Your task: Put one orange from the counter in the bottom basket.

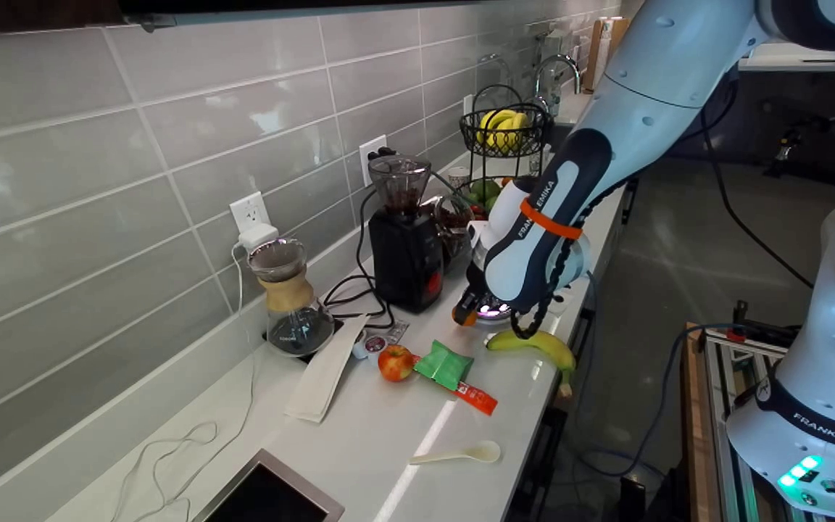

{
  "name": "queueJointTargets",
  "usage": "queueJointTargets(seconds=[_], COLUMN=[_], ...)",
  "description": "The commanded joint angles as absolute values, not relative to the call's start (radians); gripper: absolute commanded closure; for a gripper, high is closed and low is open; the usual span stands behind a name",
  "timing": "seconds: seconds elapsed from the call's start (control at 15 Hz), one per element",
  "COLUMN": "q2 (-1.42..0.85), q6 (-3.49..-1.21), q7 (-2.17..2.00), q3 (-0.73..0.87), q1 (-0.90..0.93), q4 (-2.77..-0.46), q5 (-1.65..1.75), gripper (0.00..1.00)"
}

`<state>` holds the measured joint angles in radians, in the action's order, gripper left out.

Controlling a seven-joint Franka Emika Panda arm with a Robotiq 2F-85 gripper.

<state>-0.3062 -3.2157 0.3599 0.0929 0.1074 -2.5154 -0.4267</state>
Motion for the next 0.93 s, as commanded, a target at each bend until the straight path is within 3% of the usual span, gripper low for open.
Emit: queueJointTargets(seconds=[0.0,0.27,0.87], q2=[-0.246,-0.184,-0.100], q6=[-3.311,-3.354,-3.491], q7=[0.240,0.174,0.223], q3=[0.142,0.201,0.490], q1=[0.166,0.227,0.348], q4=[-2.558,-2.584,-2.603], q5=[-0.426,-0.524,-0.776], gripper=[0.79,0.79,0.79])
